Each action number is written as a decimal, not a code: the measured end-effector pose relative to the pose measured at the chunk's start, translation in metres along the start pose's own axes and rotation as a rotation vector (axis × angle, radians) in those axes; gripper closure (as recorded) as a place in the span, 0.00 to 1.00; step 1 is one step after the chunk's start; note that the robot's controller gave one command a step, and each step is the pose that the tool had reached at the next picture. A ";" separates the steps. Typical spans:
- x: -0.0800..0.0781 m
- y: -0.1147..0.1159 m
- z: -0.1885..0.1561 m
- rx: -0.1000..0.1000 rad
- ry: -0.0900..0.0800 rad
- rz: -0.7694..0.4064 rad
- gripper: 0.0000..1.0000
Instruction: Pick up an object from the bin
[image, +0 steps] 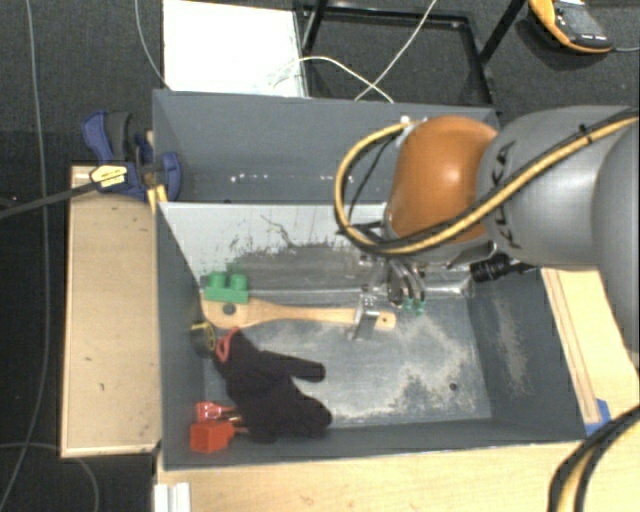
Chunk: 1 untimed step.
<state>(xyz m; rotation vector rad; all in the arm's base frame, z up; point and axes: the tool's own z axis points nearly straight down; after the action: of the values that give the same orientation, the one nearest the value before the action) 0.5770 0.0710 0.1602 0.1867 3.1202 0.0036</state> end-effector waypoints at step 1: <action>-0.005 -0.002 0.092 -0.001 0.013 -0.048 0.00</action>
Offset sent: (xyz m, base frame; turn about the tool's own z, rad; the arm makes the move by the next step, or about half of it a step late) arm -0.0134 -0.0149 -0.0902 0.3267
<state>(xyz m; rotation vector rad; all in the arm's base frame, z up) 0.5828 0.0684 0.0679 0.1121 3.1366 0.0053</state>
